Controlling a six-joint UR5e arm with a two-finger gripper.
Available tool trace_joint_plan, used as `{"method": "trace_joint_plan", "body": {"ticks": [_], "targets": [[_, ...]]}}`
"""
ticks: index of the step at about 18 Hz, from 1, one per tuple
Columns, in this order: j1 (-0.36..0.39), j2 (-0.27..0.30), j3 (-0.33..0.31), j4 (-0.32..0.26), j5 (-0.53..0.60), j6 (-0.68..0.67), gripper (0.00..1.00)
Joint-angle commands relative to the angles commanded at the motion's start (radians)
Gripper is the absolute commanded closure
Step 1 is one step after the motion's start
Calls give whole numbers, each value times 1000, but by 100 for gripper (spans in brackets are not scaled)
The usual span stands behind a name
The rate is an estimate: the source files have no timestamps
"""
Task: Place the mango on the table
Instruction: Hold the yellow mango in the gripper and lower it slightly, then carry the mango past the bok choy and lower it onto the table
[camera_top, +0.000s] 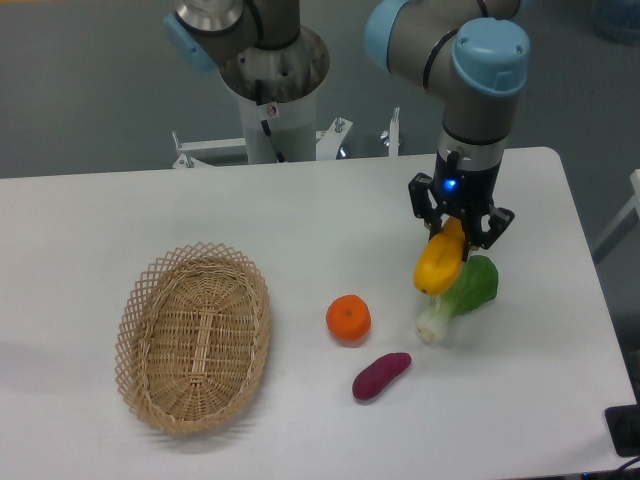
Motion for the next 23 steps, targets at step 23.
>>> {"method": "trace_joint_plan", "body": {"ticks": [23], "targets": [[-6,-164,15,228,0,-12,63]]}}
